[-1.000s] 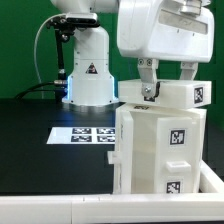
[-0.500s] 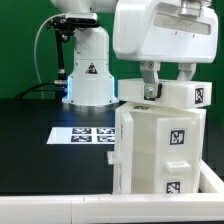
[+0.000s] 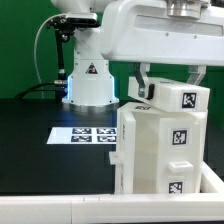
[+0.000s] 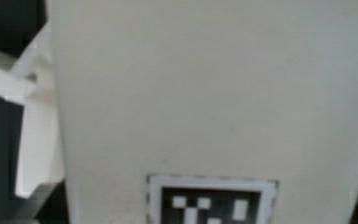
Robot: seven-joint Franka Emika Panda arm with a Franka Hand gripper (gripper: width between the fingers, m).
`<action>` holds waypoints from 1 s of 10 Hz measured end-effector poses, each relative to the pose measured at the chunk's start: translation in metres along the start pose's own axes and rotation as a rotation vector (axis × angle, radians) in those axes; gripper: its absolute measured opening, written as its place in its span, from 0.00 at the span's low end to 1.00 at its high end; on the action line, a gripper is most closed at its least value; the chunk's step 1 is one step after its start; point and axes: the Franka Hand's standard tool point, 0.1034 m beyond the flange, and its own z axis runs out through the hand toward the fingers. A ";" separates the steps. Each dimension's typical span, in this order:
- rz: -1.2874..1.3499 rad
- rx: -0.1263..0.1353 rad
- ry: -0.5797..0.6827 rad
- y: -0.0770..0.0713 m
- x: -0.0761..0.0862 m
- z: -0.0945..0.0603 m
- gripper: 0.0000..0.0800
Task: Assemble cabinet
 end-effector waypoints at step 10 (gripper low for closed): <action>0.993 0.059 -0.057 0.002 -0.003 0.001 0.70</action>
Offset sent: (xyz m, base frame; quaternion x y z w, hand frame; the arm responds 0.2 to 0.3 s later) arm -0.0121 0.0075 -0.0079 0.0319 -0.0658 0.3924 0.9169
